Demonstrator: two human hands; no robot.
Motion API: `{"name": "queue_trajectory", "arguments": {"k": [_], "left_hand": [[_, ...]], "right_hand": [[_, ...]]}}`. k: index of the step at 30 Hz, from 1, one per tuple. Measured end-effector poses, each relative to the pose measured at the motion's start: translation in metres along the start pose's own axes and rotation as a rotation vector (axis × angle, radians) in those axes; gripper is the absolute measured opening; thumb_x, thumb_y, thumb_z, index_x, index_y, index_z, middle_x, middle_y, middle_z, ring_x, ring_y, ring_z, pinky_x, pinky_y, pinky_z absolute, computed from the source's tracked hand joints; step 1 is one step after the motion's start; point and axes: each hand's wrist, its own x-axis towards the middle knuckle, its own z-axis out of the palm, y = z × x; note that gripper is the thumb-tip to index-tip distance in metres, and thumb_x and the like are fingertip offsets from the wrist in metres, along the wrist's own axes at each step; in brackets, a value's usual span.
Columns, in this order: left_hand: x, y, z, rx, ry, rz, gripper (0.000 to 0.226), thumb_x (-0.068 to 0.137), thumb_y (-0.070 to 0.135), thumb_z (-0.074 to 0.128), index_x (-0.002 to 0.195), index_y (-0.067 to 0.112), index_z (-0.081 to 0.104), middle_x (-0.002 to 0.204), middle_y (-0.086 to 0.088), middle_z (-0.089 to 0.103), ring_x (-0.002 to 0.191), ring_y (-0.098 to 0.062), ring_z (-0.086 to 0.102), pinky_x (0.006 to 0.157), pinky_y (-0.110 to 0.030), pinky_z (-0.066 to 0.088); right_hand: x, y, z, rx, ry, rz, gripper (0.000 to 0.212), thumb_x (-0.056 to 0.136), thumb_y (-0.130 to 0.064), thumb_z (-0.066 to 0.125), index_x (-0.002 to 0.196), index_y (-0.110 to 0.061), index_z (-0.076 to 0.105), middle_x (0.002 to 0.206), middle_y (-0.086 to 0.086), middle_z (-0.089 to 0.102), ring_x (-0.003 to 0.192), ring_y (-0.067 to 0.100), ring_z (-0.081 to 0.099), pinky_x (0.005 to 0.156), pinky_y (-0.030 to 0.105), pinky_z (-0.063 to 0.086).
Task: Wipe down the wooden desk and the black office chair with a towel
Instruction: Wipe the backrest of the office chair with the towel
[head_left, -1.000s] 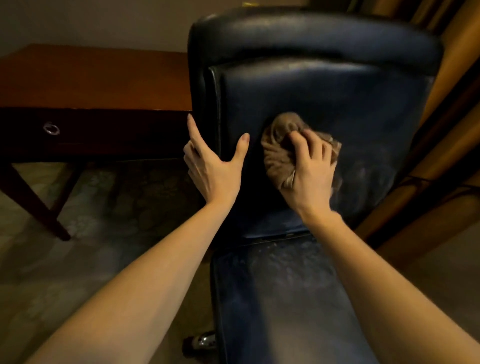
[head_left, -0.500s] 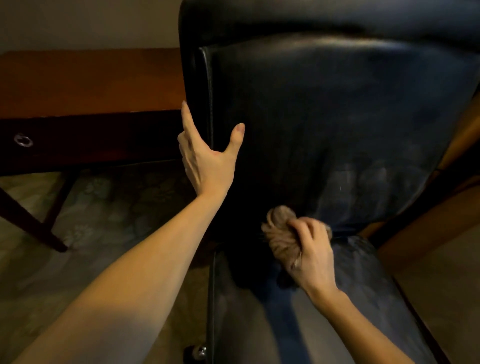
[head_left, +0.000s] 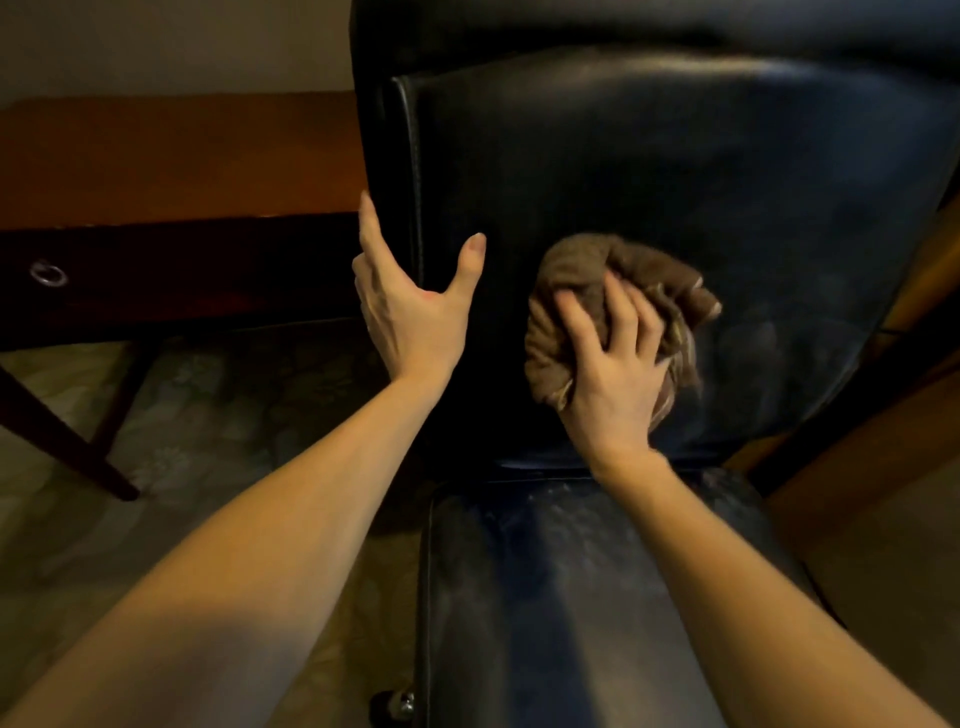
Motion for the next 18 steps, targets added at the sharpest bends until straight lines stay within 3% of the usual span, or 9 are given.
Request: {"name": "queue_trajectory", "arguments": {"k": [4,9,12,14,18], "left_hand": [[0.002,-0.003,0.004,-0.004,0.004,0.01,0.103,0.083,0.074,0.064,0.163,0.03,0.015,0.162,-0.001,0.033,0.146,-0.023,0.033,0.115,-0.043,0.034],[-0.001,0.004,0.01,-0.009,-0.016,0.024,0.103,0.084,0.073,0.063,0.163,0.028,0.016,0.162,-0.002,0.033,0.147,-0.024,0.032,0.109,-0.033,0.029],[0.0,0.009,0.013,-0.002,-0.04,0.019,0.102,0.085,0.074,0.062,0.163,0.029,0.013,0.163,-0.004,0.031,0.148,-0.027,0.031,0.111,-0.041,0.032],[0.001,0.011,0.013,-0.013,-0.064,0.013,0.102,0.085,0.073,0.062,0.163,0.031,0.012,0.162,-0.004,0.032,0.148,-0.028,0.031,0.112,-0.045,0.034],[0.001,0.011,0.011,-0.018,-0.091,0.001,0.102,0.085,0.074,0.063,0.163,0.033,0.012,0.161,-0.006,0.033,0.148,-0.029,0.03,0.11,-0.048,0.037]], "right_hand": [[-0.049,0.013,0.024,-0.027,-0.027,-0.099,0.053,0.087,-0.035,0.056,0.139,-0.032,0.045,0.15,0.01,0.033,0.132,0.032,0.036,0.073,0.056,0.053],[-0.091,0.037,0.012,-0.104,-0.225,-0.253,0.049,0.086,-0.036,0.049,0.134,-0.029,0.048,0.137,0.014,0.042,0.119,0.037,0.044,0.07,0.055,0.052],[-0.085,0.044,-0.016,-0.064,-0.314,-0.287,0.038,0.086,-0.032,0.053,0.123,-0.026,0.057,0.124,0.013,0.056,0.103,0.042,0.059,0.072,0.051,0.051],[-0.062,0.043,-0.041,-0.019,-0.258,-0.257,0.035,0.088,-0.03,0.057,0.122,-0.025,0.061,0.12,0.013,0.062,0.104,0.04,0.059,0.078,0.053,0.051],[0.015,0.027,-0.091,0.013,0.07,-0.157,0.037,0.088,-0.021,0.076,0.123,-0.021,0.066,0.126,0.017,0.06,0.114,0.041,0.053,0.088,0.058,0.047]]}}
